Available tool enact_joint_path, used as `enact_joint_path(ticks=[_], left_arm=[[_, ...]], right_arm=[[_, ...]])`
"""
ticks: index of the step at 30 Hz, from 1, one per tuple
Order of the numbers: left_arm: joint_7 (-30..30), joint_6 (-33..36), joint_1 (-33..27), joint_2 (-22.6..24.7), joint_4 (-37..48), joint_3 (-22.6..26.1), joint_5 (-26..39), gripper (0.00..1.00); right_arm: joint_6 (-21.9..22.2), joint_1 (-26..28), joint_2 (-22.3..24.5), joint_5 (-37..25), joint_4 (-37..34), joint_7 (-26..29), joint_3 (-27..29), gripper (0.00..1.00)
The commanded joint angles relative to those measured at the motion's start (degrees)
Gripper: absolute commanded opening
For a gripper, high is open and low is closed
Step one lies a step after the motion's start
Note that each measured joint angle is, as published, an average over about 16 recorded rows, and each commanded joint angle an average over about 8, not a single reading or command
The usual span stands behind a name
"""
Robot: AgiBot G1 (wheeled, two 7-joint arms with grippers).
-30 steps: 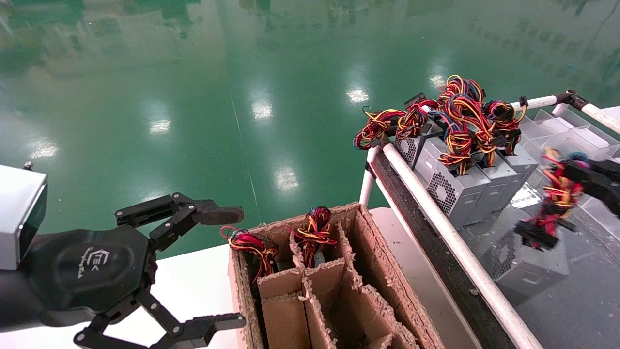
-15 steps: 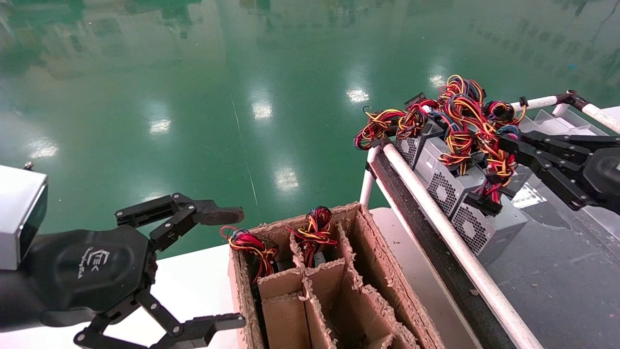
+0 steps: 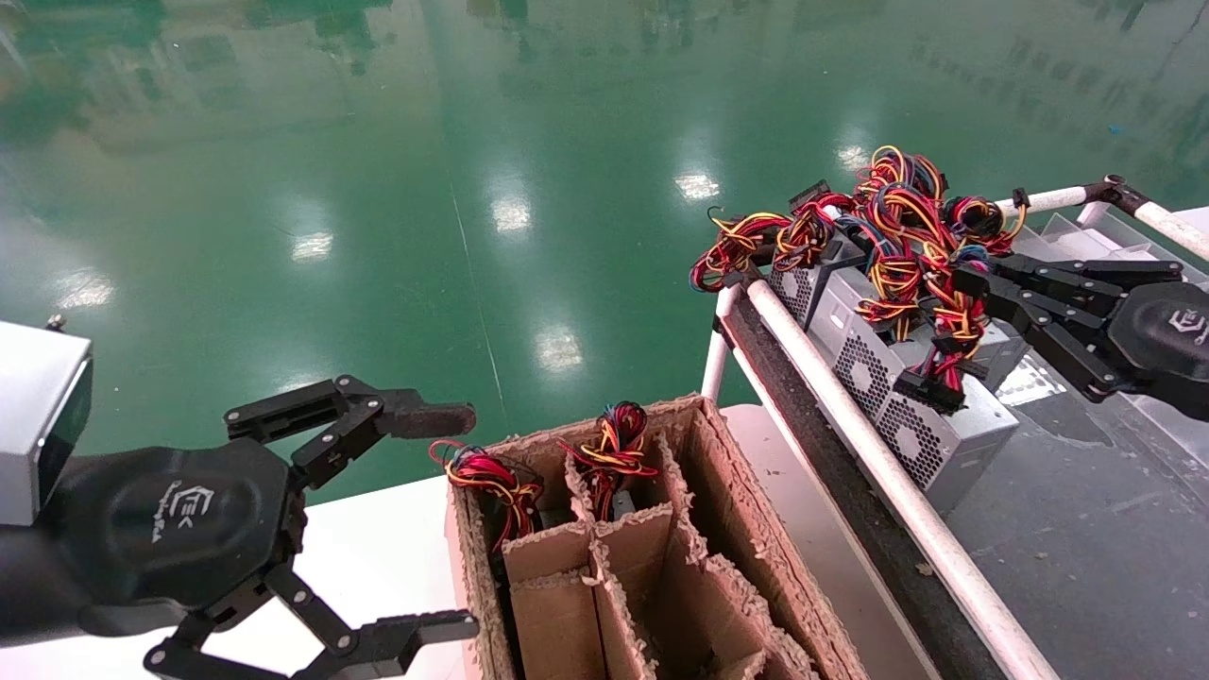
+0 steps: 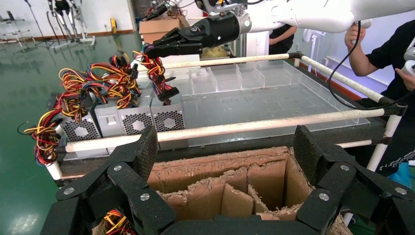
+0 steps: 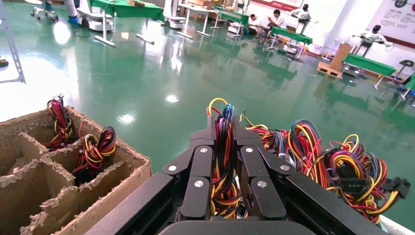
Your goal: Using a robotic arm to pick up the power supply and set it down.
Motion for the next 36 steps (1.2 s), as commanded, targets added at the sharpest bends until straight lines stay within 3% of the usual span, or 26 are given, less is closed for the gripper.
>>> enact_joint_path(ticks=[1,21,28,36], left_arm=[[0.0,0.0,0.0,0.0,0.0,0.0,0.0,1.0],[0.0,0.0,0.0,0.0,0.0,0.1,0.0,1.0],[-0.1,0.1,0.1,0.1,0.0,-0.2,0.2,1.0],[-0.3,0.2,0.1,0.2,0.0,-0.5,0.3,1.0]], right_arm=[[-0.4,0.6,-0.1,-0.2,-0.9,-0.3,-0.2,1.0],[-2.3,2.4,1.7,1.4,-3.6,0.7,-1.4,1.0],[-3.3,1.6,2.7,6.4,-1.1,4.4,-0.5,1.0],[-2.9,-0.3,2.9,7.6,4.6,7.7,-0.4,1.0]])
